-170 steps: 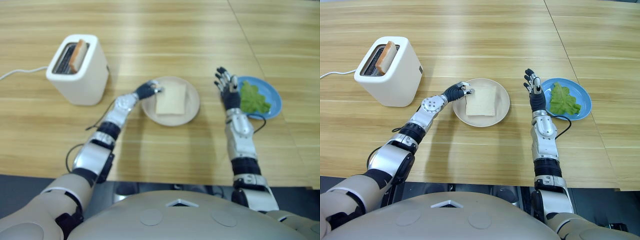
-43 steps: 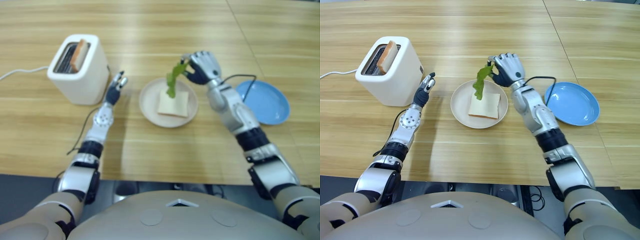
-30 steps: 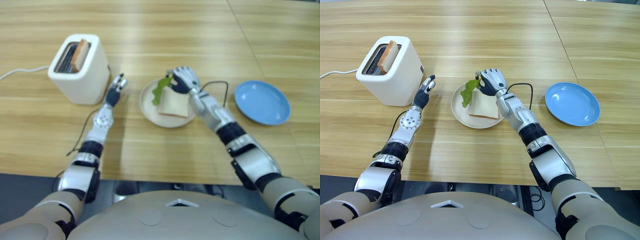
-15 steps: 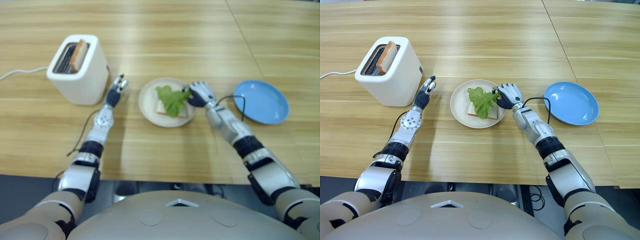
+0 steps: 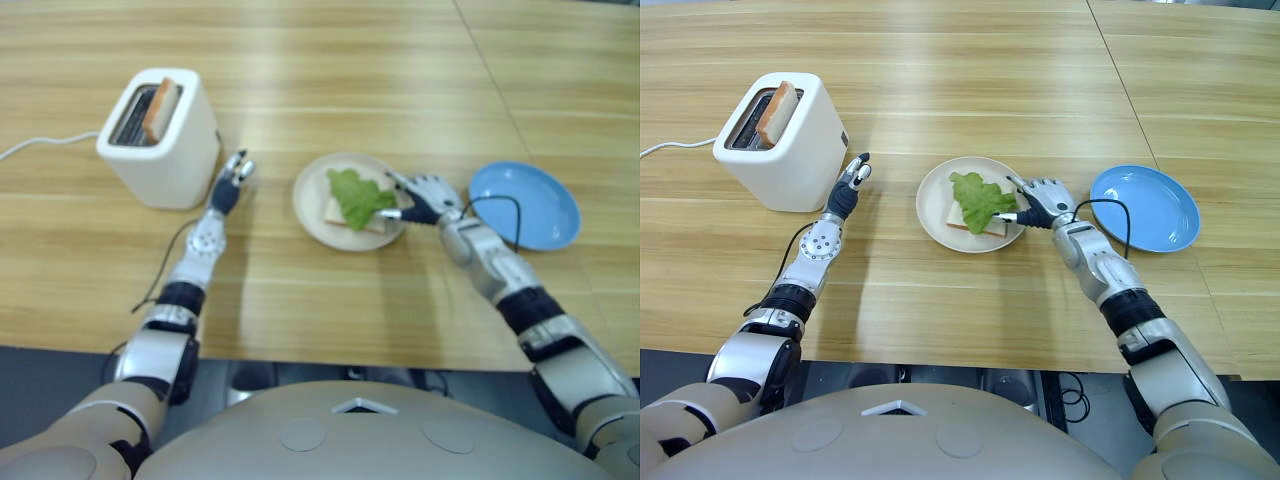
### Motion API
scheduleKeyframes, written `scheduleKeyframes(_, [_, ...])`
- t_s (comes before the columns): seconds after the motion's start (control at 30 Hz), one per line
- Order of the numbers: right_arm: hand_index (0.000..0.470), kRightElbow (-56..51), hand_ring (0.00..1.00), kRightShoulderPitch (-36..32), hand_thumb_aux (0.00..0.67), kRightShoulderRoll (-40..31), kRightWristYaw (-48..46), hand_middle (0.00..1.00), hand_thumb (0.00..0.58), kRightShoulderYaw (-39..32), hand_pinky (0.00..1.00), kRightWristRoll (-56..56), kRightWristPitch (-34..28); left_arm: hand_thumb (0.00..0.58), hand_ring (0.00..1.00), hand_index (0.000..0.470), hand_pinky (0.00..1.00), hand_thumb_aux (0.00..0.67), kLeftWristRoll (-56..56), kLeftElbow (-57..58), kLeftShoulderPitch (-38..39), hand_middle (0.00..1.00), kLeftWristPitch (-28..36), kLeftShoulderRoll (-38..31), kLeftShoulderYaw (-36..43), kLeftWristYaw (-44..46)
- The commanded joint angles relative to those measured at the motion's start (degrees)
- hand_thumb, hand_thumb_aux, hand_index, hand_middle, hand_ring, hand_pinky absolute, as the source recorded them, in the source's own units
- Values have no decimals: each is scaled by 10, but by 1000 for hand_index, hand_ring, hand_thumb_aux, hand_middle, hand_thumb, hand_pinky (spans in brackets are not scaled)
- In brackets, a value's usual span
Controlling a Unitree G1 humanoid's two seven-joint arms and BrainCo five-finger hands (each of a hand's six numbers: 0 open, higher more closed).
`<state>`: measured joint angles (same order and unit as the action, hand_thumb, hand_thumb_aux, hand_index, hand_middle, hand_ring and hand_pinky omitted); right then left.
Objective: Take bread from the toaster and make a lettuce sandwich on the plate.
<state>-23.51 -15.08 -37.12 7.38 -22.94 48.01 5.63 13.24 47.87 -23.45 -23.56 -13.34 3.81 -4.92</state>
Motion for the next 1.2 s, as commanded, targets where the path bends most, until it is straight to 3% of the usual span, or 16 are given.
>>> scheduleKeyframes(0.03, [0,84,0,40,0,-54,-28,0,0,56,0,-7,-33,0,0,0,0,0,11,-31,9,0,9,-13,2,-6])
scheduleKeyframes(0.17, [0,199,0,98,0,-104,-55,0,0,149,0,-43,-58,0,0,0,0,0,32,-110,33,0,15,-29,-6,-38])
scheduleKeyframes(0.3, [0,305,0,138,0,-111,-74,0,0,248,0,-104,-58,0,0,0,0,0,130,-283,76,0,49,-72,-26,-116])
scheduleKeyframes(0.43, [0,374,0,148,0,-76,-82,0,0,302,0,-159,-53,0,0,0,0,0,209,-448,104,0,113,-108,-61,-138])
scheduleKeyframes(0.57, [0,388,0,144,0,-30,-79,0,0,318,0,-203,-38,0,0,0,0,0,284,-538,114,0,194,-130,-85,-131])
scheduleKeyframes(0.77, [0,361,0,145,0,10,-80,0,0,301,0,-214,-26,0,0,0,0,0,330,-486,89,0,290,-166,-93,-103])
scheduleKeyframes(1.2, [0,353,0,152,0,21,-90,0,0,313,0,-219,-15,0,0,0,0,0,316,-297,30,0,371,-186,-36,-41])
